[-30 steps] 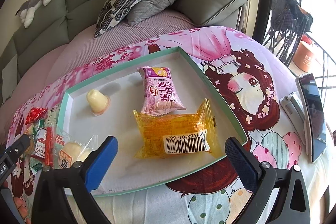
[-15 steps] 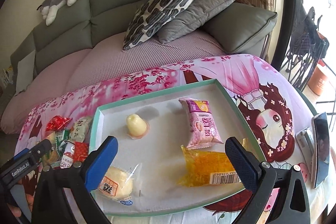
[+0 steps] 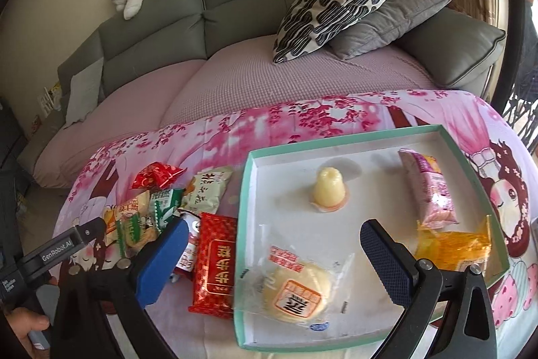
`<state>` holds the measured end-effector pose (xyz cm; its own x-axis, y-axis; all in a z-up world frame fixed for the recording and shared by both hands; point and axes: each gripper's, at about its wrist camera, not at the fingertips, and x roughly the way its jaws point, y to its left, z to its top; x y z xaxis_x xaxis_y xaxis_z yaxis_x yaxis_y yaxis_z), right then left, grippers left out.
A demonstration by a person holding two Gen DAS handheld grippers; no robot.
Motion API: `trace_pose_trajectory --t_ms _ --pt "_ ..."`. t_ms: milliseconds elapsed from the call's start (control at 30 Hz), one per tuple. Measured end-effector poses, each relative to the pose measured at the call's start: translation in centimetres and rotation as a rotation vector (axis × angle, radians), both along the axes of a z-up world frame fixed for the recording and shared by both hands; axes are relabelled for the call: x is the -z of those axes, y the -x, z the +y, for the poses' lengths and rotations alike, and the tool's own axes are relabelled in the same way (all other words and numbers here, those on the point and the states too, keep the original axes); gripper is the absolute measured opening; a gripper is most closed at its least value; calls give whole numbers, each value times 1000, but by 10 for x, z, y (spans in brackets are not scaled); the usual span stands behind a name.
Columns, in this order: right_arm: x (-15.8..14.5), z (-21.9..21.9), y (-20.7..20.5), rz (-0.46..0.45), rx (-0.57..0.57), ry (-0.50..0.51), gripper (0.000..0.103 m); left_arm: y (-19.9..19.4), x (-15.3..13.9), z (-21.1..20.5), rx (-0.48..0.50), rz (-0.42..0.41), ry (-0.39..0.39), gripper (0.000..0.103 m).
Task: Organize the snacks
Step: 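Withdraw both open tools from the tray toward the remaining snacks, then grasp the green biscuit pack with left tool while right tool grasps red wafer bag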
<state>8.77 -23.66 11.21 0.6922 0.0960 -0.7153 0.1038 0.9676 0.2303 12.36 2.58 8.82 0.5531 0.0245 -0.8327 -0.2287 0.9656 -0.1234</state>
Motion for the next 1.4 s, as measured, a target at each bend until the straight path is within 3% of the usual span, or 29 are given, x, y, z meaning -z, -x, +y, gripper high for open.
trace_pose_trajectory --t_ms 133,267,400,733,933,1167,1400 --pt "-1 27 -8 -14 -65 -104 103 2 -1 16 -49 4 9 103" --pt "5 48 -11 13 -120 -14 103 0 0 21 -52 22 28 103" --pt "10 47 -16 35 -136 -25 102 -6 2 15 -38 47 65 103" --pt "25 47 -34 105 -161 -16 69 -24 16 -8 18 82 148 103" --pt "26 47 -39 103 -164 9 67 -36 28 -21 45 108 193 103" --pt "35 46 -43 128 -169 21 64 -46 38 -34 70 129 179 101" --pt "37 50 -42 136 -184 28 64 -47 45 -35 66 144 190 72"
